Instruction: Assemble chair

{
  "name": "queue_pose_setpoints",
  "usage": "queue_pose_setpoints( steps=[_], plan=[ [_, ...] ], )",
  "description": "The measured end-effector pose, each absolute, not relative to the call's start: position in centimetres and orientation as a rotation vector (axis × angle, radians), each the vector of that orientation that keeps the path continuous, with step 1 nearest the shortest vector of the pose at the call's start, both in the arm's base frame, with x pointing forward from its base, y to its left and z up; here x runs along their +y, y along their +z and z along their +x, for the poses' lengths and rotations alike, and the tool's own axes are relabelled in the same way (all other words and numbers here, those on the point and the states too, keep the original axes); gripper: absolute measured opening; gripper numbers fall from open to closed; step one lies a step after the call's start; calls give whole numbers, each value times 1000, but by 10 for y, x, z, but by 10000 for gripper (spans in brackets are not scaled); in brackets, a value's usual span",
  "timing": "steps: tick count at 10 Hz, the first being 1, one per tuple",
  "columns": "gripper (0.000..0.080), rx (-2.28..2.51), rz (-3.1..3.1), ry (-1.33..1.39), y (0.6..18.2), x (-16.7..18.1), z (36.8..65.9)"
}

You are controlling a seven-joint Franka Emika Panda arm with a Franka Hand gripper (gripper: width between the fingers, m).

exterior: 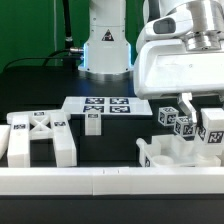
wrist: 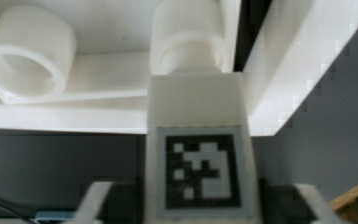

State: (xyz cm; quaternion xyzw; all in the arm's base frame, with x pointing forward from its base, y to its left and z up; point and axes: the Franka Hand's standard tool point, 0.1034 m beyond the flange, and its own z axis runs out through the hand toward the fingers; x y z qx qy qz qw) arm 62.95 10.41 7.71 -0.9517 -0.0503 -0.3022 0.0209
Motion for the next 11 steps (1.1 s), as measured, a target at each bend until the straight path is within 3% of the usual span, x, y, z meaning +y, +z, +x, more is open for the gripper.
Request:
queue_pose_setpoints(
  steps=[1,2,6,8,11],
  plan=[
    [464,-156,-2951,-937,77,104,629],
    [583,-156,-2951,-935,77,104,629],
    [646,-154,-2966,-864,93,101,631],
    [648,-156,-2972,-810,112,102,635],
    [648,-159,-2977,-777,111,104,635]
  ],
)
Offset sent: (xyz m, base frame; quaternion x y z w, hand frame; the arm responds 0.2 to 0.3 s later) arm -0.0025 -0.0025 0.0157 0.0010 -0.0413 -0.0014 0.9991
